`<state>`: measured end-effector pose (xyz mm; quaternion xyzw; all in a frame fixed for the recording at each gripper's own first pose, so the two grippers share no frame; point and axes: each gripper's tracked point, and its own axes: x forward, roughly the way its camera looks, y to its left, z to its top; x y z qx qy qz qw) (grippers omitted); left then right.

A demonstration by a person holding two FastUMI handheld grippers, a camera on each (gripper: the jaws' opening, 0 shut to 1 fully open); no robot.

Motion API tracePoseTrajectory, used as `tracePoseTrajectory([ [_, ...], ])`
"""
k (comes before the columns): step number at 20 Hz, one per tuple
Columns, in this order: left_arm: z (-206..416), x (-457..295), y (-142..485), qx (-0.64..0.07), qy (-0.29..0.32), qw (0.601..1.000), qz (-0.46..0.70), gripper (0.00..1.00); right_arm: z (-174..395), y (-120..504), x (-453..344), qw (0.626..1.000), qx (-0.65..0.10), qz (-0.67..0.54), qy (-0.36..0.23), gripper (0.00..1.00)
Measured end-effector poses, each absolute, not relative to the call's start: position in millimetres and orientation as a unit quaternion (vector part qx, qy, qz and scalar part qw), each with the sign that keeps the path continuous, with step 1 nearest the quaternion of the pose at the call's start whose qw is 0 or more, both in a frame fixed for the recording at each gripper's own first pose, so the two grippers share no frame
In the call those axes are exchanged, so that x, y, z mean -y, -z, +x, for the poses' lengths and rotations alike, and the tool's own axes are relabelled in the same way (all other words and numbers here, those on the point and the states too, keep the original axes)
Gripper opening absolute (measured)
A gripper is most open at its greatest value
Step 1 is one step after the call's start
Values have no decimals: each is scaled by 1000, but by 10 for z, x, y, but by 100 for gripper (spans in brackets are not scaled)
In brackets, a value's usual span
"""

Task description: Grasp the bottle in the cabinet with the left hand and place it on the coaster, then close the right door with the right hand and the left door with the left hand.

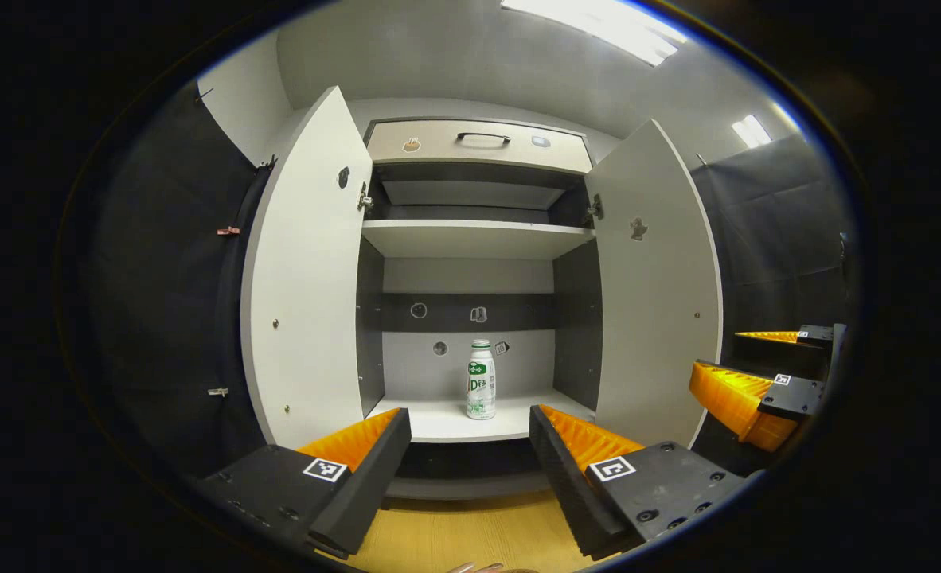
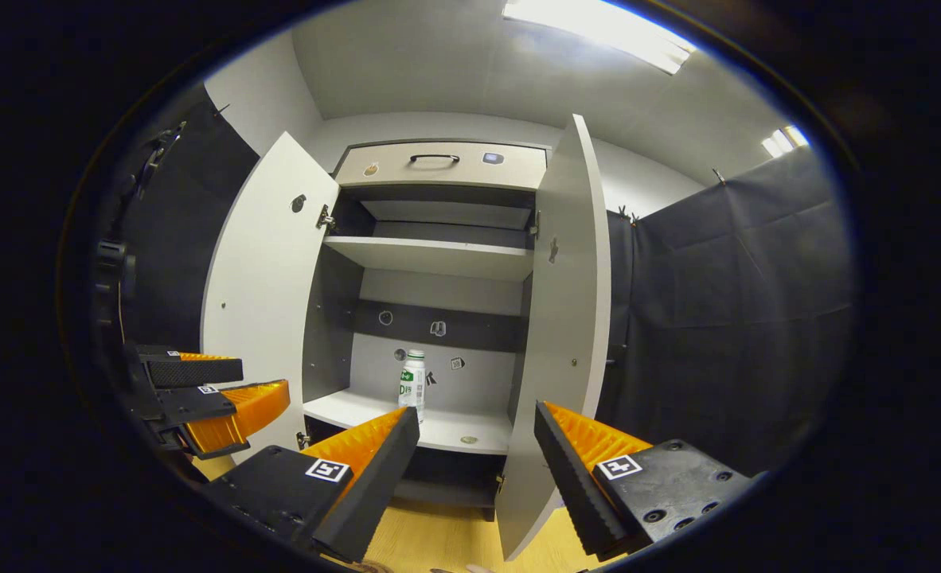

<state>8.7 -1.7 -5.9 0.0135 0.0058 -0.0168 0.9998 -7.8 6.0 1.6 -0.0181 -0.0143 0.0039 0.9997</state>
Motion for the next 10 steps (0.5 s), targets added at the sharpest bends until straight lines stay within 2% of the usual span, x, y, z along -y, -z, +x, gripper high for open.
tracePoseTrajectory([
  [10, 125, -247, 109, -12, 42, 999, 14, 95, -150, 13, -141, 998, 10, -52, 41, 96],
])
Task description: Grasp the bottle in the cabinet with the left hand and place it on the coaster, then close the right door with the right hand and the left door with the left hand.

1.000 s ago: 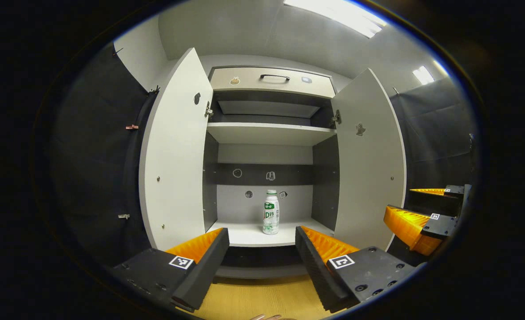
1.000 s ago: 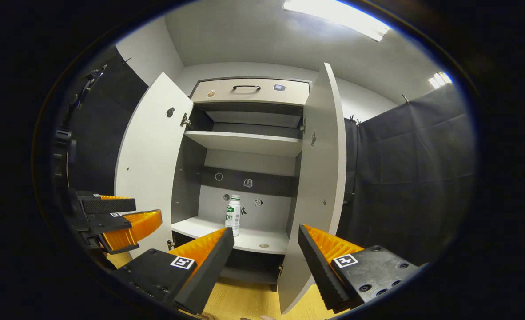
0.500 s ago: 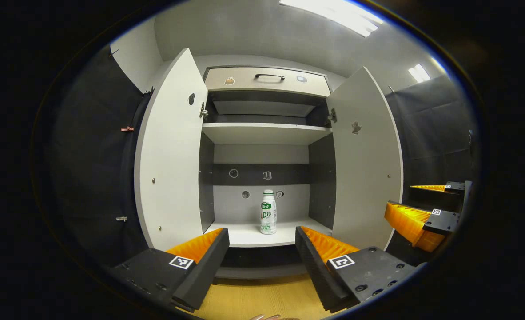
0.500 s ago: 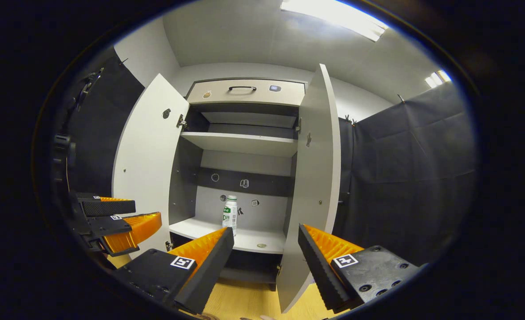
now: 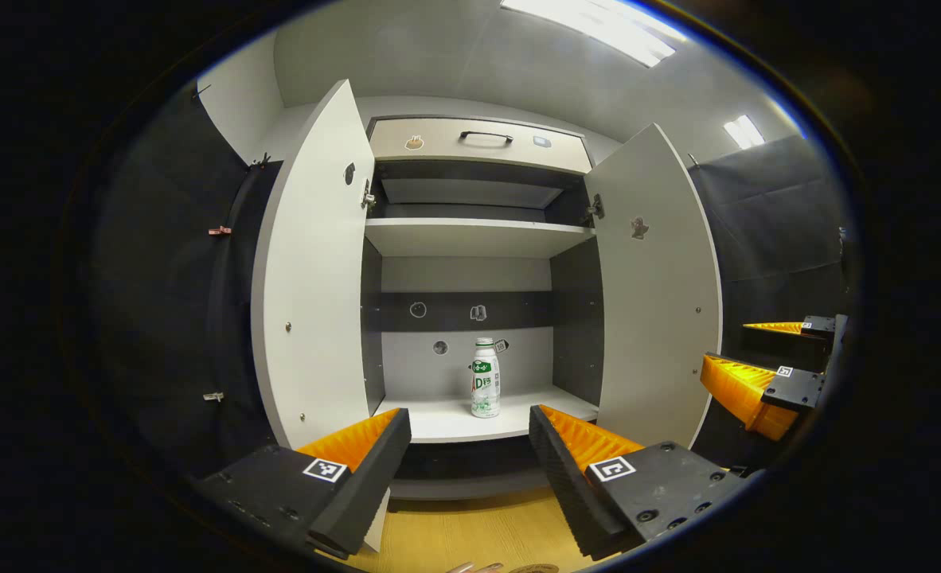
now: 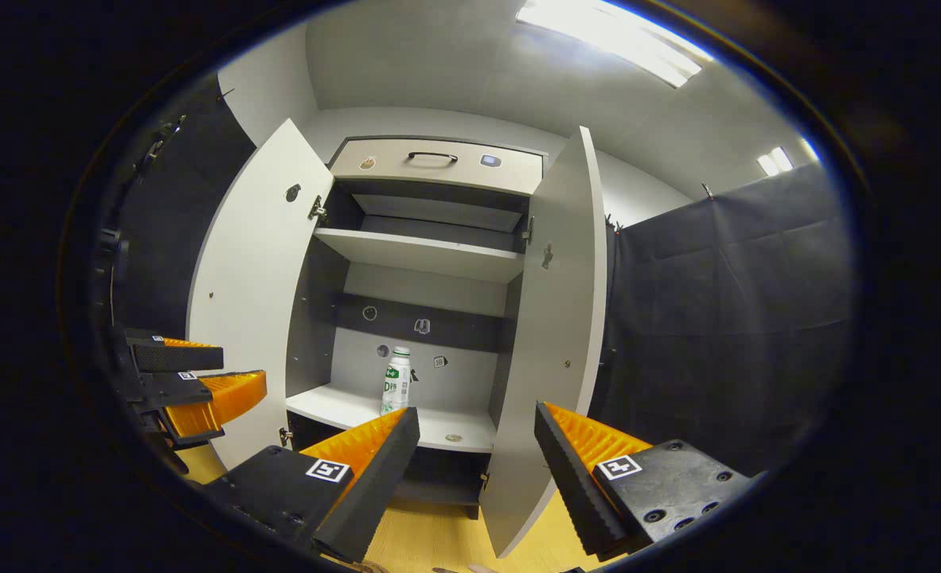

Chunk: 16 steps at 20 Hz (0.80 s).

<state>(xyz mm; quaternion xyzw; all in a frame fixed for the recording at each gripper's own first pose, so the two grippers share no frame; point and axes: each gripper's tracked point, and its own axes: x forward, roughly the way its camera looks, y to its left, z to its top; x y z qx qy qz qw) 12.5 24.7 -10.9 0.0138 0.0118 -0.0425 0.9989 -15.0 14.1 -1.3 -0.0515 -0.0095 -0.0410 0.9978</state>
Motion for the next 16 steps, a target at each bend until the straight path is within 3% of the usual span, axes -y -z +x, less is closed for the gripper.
tracePoseTrajectory([
  [9, 691, -137, 184, -10, 65, 998, -1, 94, 170, 215, -206, 998, 4, -53, 28, 96],
  [16, 1763, 104, 306, -12, 81, 997, -3, 94, 795, 413, -165, 999, 16, -49, -6, 97],
])
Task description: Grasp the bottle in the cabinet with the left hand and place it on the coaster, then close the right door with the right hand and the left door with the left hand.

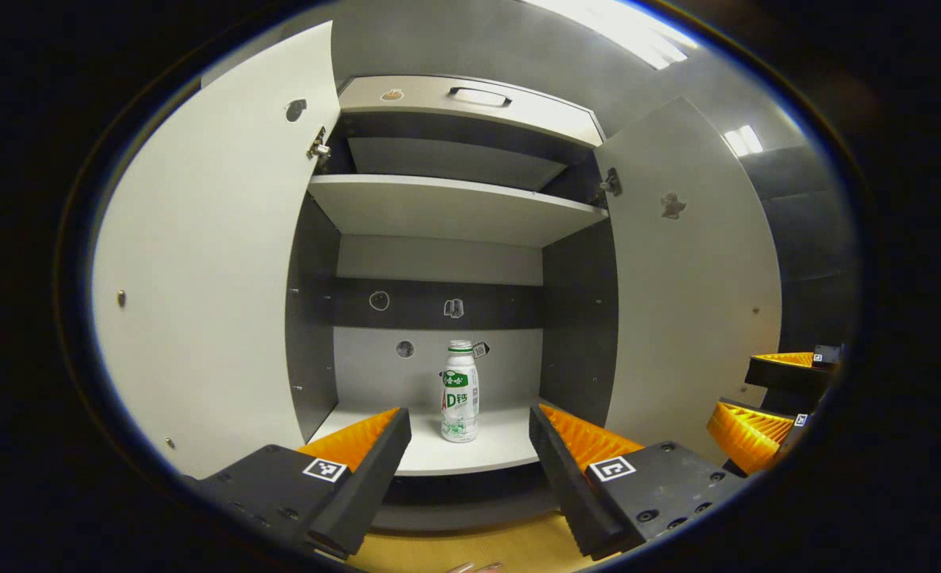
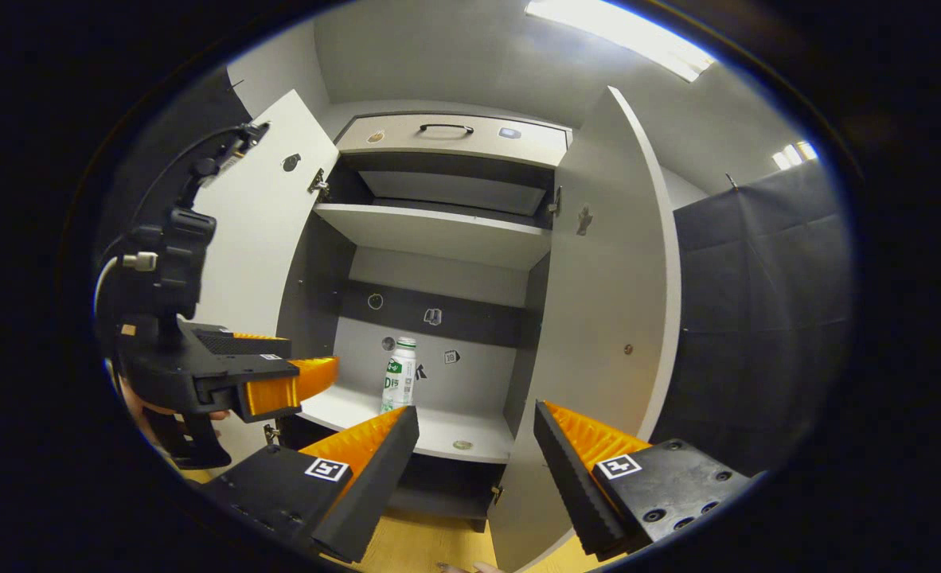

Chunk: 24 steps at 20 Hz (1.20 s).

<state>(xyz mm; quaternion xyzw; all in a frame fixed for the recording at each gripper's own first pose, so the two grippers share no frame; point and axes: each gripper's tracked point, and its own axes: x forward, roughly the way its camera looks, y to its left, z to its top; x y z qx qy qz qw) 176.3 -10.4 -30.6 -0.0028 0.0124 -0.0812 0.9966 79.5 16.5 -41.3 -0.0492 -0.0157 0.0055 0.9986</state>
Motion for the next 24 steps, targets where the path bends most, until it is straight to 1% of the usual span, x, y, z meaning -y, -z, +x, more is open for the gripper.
tracePoseTrajectory([
  [7, 2719, 197, 634, -30, 70, 997, 23, 94, 1377, 721, -130, 998, -10, -45, -40, 96],
  [12, 3278, 212, 868, -46, 59, 997, 16, 95, 1669, 821, -187, 997, -5, -42, -68, 97],
  [17, 3679, 230, 1049, -54, 52, 997, 27, 95, 1909, 947, -294, 995, -8, -41, -94, 97],
  [24, 4015, 259, 1204, -62, 50, 996, 29, 94, 2152, 1094, -384, 993, -13, -36, -113, 97],
])
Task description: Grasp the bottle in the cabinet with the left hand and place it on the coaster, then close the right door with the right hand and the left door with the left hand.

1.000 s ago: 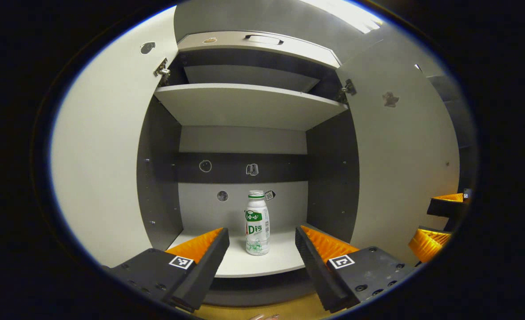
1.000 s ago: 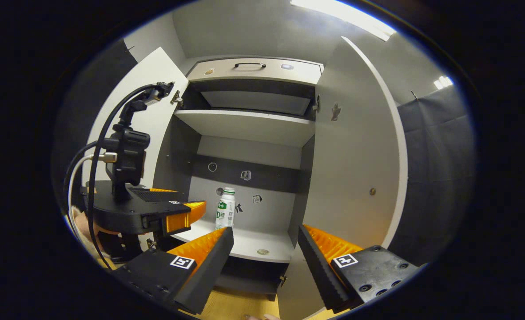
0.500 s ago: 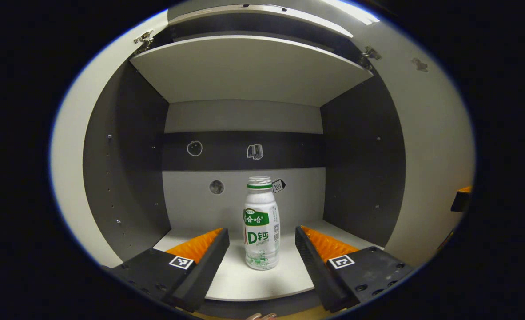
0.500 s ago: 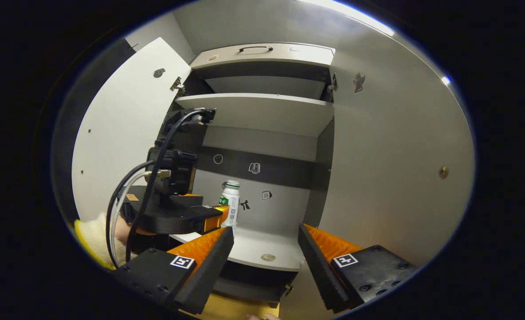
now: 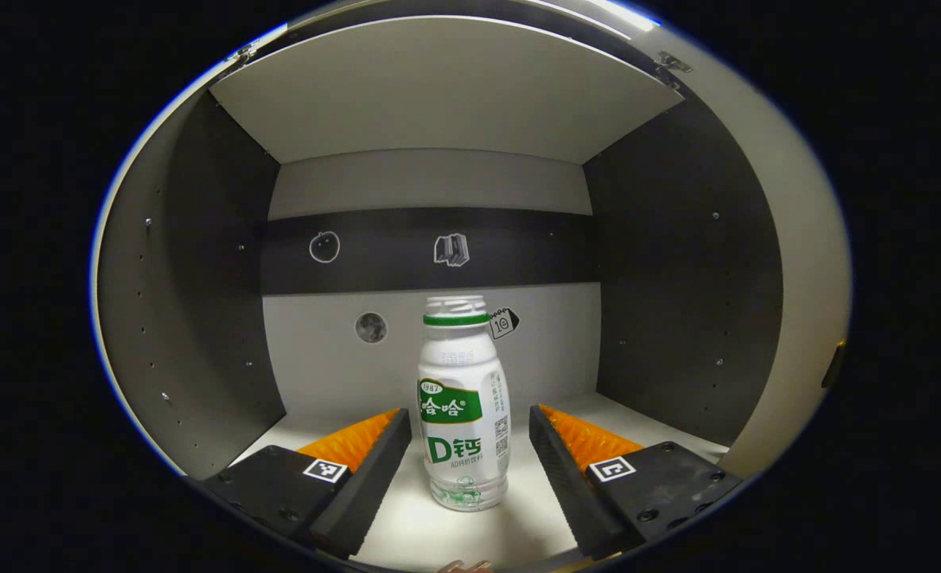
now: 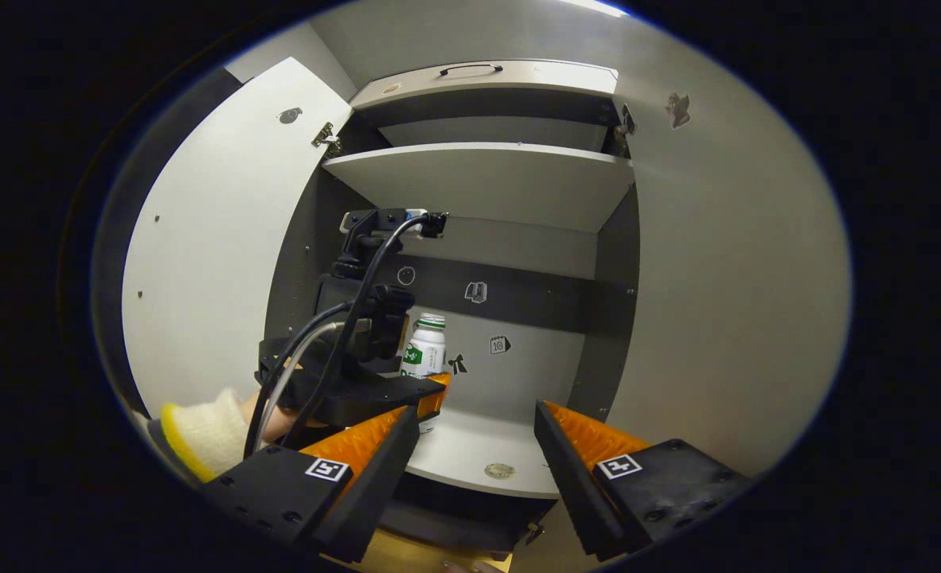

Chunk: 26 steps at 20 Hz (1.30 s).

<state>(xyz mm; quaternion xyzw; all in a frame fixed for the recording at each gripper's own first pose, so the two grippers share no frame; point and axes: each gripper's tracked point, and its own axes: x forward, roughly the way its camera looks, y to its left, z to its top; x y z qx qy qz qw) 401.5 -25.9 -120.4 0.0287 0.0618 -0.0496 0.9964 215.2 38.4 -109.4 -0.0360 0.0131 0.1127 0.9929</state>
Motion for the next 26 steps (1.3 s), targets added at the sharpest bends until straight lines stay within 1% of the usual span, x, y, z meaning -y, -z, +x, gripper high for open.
tracePoseTrajectory([
  [5, 4185, 246, 1261, -61, 52, 997, 15, 95, 2304, 1197, -339, 994, -22, -27, -105, 96],
  [6, 4160, 242, 1232, -60, 53, 997, 9, 91, 2321, 1209, -331, 994, -24, -25, -103, 96],
  [7, 4167, 244, 1258, -59, 52, 997, 7, 80, 2332, 1217, -320, 994, -24, -24, -101, 96],
  [10, 4141, 249, 1210, -56, 60, 997, 9, 79, 2345, 1212, -357, 994, -24, -21, -103, 96],
  [14, 3979, 222, 989, -40, 62, 997, 15, 78, 2210, 1113, -462, 993, -16, -26, -114, 96],
  [17, 3642, 124, 795, -27, 56, 998, 18, 78, 2026, 974, -538, 992, -5, -29, -120, 97],
  [22, 3010, -49, 562, -18, 45, 998, 25, 79, 1550, 691, -683, 992, 19, -27, -126, 97],
  [26, 2381, -110, 497, -18, 52, 998, 23, 78, 1054, 667, -780, 992, 2, -5, -123, 97],
])
